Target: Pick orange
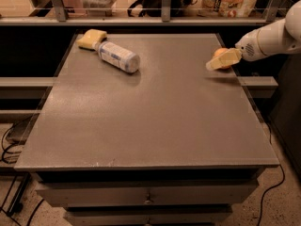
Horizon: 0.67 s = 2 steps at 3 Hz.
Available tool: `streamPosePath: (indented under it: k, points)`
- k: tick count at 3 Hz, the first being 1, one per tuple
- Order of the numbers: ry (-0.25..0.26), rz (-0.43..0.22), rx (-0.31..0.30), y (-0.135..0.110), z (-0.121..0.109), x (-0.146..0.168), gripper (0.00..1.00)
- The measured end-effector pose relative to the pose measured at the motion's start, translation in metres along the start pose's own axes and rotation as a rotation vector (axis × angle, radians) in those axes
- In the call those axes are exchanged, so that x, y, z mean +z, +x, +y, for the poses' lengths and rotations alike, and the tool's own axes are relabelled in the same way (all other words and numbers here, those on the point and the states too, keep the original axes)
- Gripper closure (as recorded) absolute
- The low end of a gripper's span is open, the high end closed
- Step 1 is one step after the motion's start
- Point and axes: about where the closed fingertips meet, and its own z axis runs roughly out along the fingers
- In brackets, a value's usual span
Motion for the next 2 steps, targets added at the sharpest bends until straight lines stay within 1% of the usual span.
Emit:
streamPosePath:
  k: [1,2]
  points:
    - [0.01,-0.008,0.014,0.0018,-0.0027,0.0011,0.42]
    - [0.029,-0.003,0.003,-0.0017,-0.0015,-0.0045,0.65]
